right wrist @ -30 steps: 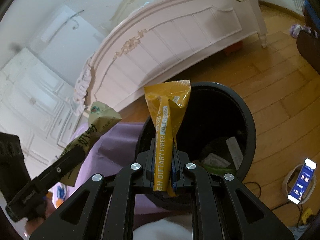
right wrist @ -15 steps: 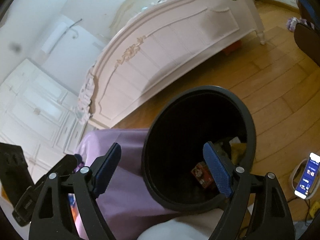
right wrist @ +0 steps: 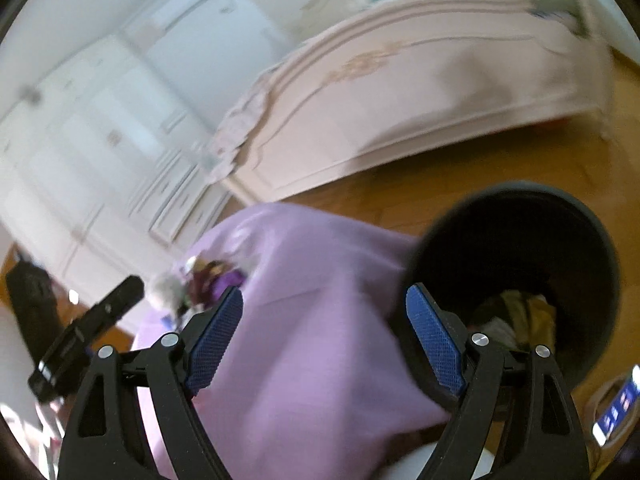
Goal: Collect trash
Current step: 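Grasp the brown toy figure with the right tool while the left tool grasps the white pom-pom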
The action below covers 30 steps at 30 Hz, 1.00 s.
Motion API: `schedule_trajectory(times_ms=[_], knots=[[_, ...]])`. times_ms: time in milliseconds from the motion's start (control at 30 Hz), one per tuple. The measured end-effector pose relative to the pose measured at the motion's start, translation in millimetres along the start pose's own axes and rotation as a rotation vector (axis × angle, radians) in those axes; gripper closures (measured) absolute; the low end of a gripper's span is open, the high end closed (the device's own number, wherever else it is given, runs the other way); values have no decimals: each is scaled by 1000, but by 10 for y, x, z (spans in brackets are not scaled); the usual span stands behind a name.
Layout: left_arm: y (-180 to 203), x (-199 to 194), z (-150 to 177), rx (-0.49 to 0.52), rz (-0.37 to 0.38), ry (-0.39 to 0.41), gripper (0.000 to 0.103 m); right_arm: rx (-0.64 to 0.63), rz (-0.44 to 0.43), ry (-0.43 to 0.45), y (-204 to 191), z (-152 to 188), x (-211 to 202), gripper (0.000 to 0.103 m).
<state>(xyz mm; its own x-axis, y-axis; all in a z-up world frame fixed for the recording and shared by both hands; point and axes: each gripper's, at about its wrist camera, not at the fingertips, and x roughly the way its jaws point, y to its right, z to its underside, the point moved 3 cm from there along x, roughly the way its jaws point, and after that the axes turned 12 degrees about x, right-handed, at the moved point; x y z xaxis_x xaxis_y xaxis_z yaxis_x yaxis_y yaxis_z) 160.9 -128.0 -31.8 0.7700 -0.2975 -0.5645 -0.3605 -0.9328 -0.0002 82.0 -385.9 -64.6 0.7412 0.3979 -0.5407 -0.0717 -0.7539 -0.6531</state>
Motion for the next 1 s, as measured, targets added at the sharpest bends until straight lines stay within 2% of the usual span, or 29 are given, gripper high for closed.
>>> schedule_trajectory(times_ms=[167, 233, 333, 400, 600, 633, 667, 700, 800, 900, 933, 1000], knots=[[-714, -18, 112, -96, -109, -22, 15, -133, -24, -62, -649, 39, 387, 20], [-858, 27, 132, -107, -117, -39, 15, -190, -26, -95, -889, 77, 611, 20], [-987, 170, 154, -130, -87, -69, 15, -252, -16, -144, -1144, 136, 933, 20], [-1042, 266, 179, -136, -68, -86, 15, -287, -2, -183, -1254, 184, 1151, 27], [-1169, 438, 249, -156, -20, -115, 17, -331, 42, -237, -1384, 220, 1588, 34], [-1178, 457, 261, -160, -14, -117, 19, -334, 48, -240, -1388, 219, 1635, 34], [-1186, 481, 268, -162, 0, -122, 28, -339, 50, -239, -1359, 239, 1629, 36], [-1192, 528, 281, -167, 20, -134, 36, -349, 53, -228, -1373, 234, 1645, 43], [-1220, 589, 304, -178, 37, -142, 47, -379, 62, -241, -1415, 245, 1736, 52], [-1224, 582, 286, -173, 45, -128, 56, -412, 69, -237, -1462, 298, 1752, 60], [-1228, 569, 285, -174, 49, -124, 57, -418, 72, -234, -1463, 306, 1736, 61], [-1230, 544, 285, -173, 52, -118, 60, -417, 63, -226, -1464, 310, 1694, 68]])
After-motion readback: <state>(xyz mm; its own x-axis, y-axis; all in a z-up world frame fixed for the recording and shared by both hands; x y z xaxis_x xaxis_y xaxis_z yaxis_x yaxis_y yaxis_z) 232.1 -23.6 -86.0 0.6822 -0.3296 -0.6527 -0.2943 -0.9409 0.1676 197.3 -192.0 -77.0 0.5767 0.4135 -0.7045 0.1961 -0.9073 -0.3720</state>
